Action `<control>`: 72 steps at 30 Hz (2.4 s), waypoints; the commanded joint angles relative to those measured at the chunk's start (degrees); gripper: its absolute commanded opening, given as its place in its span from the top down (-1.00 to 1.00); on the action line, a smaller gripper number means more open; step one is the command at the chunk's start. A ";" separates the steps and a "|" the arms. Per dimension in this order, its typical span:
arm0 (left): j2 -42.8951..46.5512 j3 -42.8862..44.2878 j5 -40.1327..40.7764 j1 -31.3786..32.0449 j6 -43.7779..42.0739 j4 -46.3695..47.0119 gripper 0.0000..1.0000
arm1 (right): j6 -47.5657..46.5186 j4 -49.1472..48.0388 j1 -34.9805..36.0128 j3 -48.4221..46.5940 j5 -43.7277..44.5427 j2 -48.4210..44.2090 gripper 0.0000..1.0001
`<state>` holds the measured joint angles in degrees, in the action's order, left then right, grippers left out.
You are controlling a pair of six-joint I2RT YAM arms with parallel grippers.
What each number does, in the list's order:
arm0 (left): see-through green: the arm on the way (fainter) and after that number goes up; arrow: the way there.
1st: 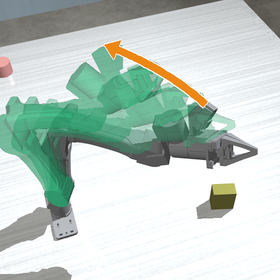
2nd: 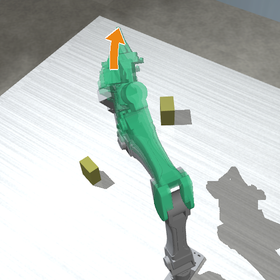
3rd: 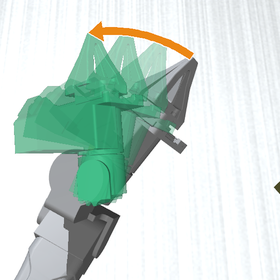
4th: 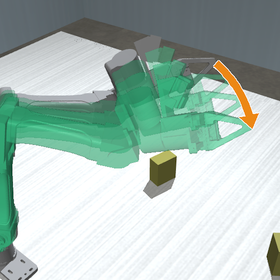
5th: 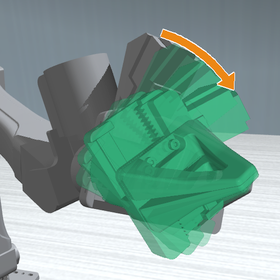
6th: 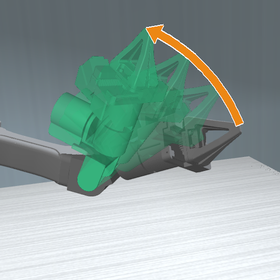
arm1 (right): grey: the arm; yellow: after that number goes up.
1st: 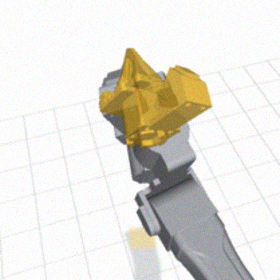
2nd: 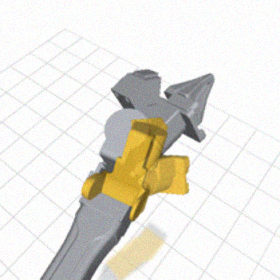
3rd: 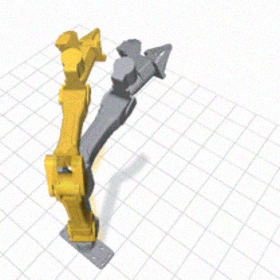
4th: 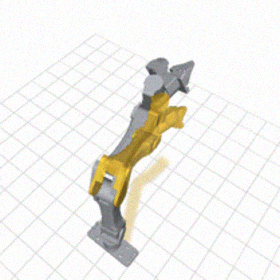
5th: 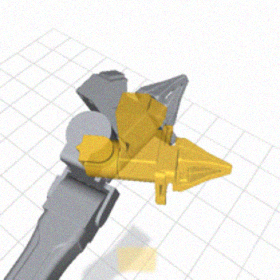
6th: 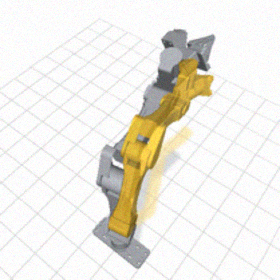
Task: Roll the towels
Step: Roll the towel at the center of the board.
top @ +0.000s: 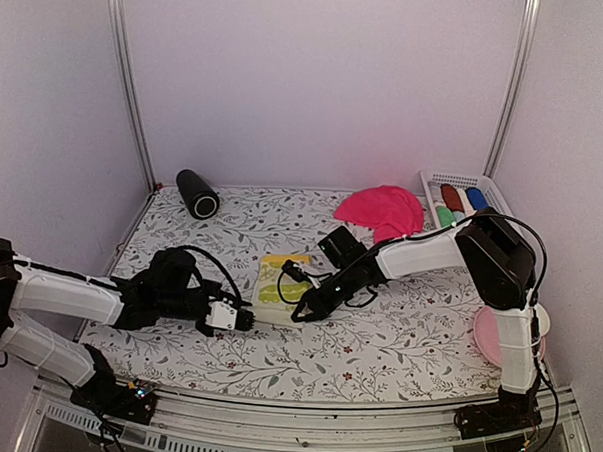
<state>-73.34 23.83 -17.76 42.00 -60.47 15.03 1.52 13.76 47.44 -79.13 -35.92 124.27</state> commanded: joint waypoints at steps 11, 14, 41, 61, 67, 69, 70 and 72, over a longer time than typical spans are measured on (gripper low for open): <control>-9.69 -0.28 9.10 4.87 -5.15 8.29 0.11 | 0.28 2.76 -0.60 -0.19 2.20 3.15 0.93; -11.03 -0.62 9.75 4.92 -5.68 9.18 0.13 | 0.16 2.78 -0.68 0.00 2.35 3.02 0.94; -22.21 -1.14 19.91 6.30 -4.07 17.41 0.74 | -0.87 3.29 -0.61 -0.65 1.17 2.67 0.93; -19.46 6.70 12.26 5.41 4.99 -2.14 1.00 | -9.25 2.00 -0.60 4.81 10.74 -9.07 -0.03; -20.21 12.26 6.20 2.90 8.41 -12.11 1.00 | -13.89 -6.15 1.26 14.94 18.94 -19.11 -0.32; -21.13 14.32 4.28 1.92 9.20 -15.08 1.00 | -16.27 -11.42 2.70 19.05 21.06 -22.25 -0.35; -21.59 15.26 3.41 1.45 9.49 -16.54 1.00 | -17.55 -14.43 3.81 21.14 21.36 -23.64 -0.36; -22.39 17.08 1.45 0.56 9.93 -19.05 1.00 | -19.96 -21.83 5.34 25.24 21.18 -26.13 -0.36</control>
<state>-93.78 37.58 -9.93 44.47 -53.19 5.67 -12.51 6.11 49.43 -59.68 -18.22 103.00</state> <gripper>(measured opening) 0.019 0.679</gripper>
